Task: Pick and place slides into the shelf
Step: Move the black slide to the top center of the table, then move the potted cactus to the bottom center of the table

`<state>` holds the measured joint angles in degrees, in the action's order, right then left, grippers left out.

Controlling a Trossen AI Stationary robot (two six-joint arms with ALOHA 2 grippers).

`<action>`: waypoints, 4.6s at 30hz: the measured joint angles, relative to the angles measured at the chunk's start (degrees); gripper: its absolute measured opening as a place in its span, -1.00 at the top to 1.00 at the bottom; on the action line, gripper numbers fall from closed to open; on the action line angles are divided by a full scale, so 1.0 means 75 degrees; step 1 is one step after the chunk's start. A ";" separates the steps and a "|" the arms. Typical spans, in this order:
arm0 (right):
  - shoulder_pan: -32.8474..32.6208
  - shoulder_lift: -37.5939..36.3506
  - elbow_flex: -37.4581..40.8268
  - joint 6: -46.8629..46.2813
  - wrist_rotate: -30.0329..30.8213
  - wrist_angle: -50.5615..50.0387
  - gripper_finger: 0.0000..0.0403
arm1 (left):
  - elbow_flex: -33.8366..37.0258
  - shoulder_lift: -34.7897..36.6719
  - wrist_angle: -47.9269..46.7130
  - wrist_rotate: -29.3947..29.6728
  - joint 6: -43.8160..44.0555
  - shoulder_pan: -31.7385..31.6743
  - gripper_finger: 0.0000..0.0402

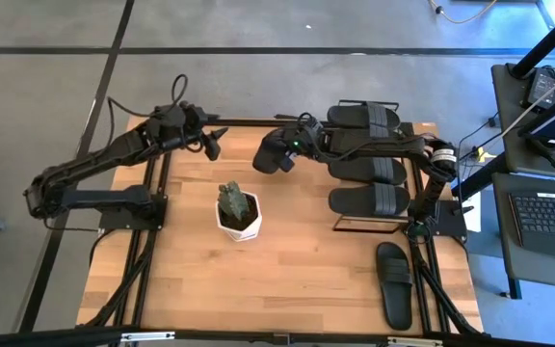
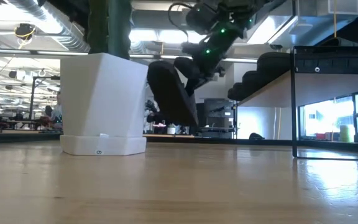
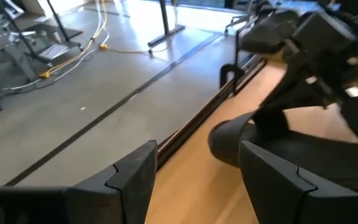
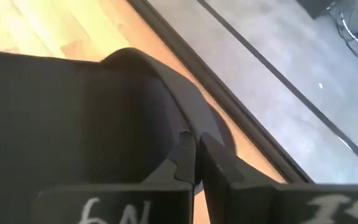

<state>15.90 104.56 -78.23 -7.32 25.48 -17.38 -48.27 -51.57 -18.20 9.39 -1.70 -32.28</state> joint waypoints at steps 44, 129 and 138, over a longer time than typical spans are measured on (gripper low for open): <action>-0.0003 0.0317 -0.1208 -0.0174 -0.0417 -0.0950 0.31 | 0.1361 -0.0006 0.0236 -0.1910 0.0174 -0.1182 -0.08; 0.0096 -0.0267 -0.7304 0.1045 -0.0350 -0.6907 0.31 | 0.0002 -0.0168 -0.4765 -0.2788 0.2552 -0.0610 -0.08; 0.0160 -0.0267 -0.7304 0.1237 -0.0350 -0.6924 0.31 | -0.0358 -0.0281 -0.5069 -0.1784 0.4035 0.1369 -0.08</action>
<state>17.10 102.56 -133.01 1.95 22.85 -69.31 -50.96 -53.68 -56.21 -3.99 28.56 -22.01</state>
